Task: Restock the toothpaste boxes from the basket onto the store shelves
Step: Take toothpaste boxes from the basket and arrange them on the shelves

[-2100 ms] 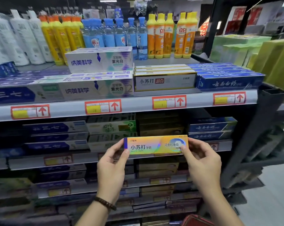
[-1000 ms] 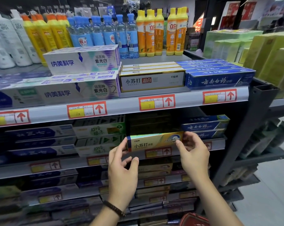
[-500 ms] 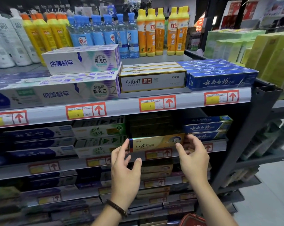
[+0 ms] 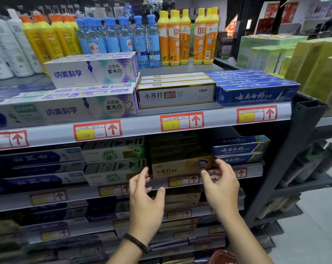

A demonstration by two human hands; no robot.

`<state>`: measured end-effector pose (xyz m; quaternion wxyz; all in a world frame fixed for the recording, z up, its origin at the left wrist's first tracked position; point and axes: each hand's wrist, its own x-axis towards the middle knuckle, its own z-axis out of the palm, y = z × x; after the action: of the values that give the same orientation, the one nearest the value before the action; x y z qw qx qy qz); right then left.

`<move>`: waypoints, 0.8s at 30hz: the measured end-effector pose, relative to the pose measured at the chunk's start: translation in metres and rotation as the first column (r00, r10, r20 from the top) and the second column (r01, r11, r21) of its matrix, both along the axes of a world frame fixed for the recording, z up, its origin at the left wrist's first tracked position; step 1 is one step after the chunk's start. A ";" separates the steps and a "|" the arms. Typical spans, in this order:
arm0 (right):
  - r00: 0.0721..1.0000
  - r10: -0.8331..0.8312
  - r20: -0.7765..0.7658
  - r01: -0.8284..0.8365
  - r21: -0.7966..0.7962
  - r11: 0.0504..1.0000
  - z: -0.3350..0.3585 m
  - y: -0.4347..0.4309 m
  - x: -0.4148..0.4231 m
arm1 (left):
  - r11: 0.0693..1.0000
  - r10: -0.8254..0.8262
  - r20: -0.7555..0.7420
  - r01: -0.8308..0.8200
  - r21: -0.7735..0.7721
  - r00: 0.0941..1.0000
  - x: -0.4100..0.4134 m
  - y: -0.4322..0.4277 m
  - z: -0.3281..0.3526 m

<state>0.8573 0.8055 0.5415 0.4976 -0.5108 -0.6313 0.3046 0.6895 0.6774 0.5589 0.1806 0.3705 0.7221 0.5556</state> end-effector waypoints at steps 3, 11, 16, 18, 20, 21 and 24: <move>1.000 0.012 -0.001 -0.012 -0.014 1.000 -0.002 0.000 -0.003 | 0.999 -0.009 -0.010 0.009 -0.032 1.000 0.001 0.002 0.000; 0.998 0.012 0.060 -0.011 -0.006 1.000 -0.003 -0.004 -0.004 | 0.997 -0.029 -0.071 0.024 -0.076 0.997 0.005 0.002 0.002; 0.998 0.023 0.056 -0.024 0.008 1.000 -0.007 -0.007 -0.008 | 0.993 -0.054 -0.091 0.044 -0.109 0.994 0.008 0.001 0.001; 0.998 0.028 0.063 -0.029 0.009 1.000 -0.009 -0.009 -0.009 | 0.992 -0.053 -0.116 0.039 -0.122 0.992 0.009 0.001 0.001; 0.998 0.031 0.063 -0.031 0.004 0.999 -0.010 -0.011 -0.009 | 0.991 -0.053 -0.142 0.034 -0.131 0.989 0.009 0.001 0.002; 0.998 0.035 0.061 -0.035 0.003 0.999 -0.011 -0.013 -0.009 | 0.990 -0.054 -0.151 0.034 -0.135 0.987 0.010 0.001 0.003; 0.997 0.053 0.062 -0.055 0.016 0.998 -0.013 -0.017 -0.010 | 0.990 -0.056 -0.159 0.034 -0.138 0.986 0.012 0.001 0.003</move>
<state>0.8476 0.7889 0.5287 0.4738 -0.4985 -0.6627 0.2965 0.7011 0.6782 0.5618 0.1583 0.4178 0.7616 0.4693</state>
